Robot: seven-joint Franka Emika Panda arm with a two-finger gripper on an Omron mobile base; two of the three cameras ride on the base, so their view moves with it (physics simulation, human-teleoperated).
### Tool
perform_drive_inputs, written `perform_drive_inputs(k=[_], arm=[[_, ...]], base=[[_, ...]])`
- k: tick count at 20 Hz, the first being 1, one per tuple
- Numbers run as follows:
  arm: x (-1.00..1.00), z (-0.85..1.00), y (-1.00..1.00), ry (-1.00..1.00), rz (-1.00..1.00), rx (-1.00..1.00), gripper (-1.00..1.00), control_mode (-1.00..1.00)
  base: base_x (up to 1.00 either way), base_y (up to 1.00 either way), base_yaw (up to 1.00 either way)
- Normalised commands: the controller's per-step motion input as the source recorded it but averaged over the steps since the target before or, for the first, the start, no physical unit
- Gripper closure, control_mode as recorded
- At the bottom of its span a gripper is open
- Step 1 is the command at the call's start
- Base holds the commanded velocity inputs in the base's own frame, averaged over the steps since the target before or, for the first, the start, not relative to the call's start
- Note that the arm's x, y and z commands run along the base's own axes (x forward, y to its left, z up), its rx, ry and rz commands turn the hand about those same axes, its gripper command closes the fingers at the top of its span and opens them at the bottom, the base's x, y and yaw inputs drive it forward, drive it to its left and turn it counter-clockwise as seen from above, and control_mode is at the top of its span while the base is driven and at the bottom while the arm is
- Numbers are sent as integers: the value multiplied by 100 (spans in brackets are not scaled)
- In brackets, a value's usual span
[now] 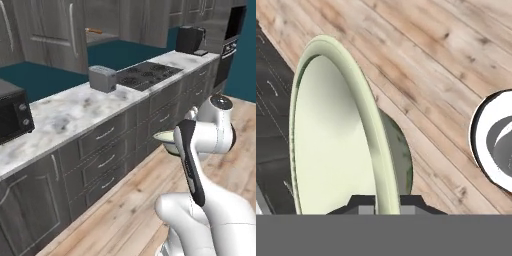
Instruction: Pick the mug and place it in the sink. Pick the bowl and place it in the open cabinet and then close the cabinet.
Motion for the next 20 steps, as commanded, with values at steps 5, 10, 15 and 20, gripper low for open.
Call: perform_drive_inputs(k=[5, 10, 15, 20], arm=[[0, 0, 0, 0, 0, 0, 100, 100], [0, 0, 0, 0, 0, 0, 100, 100], [0, 0, 0, 0, 0, 0, 100, 100], [0, 0, 0, 0, 0, 0, 100, 100]], base=[[68, -11, 43], [11, -63, 64], [0, -78, 63], [0, -75, 61]])
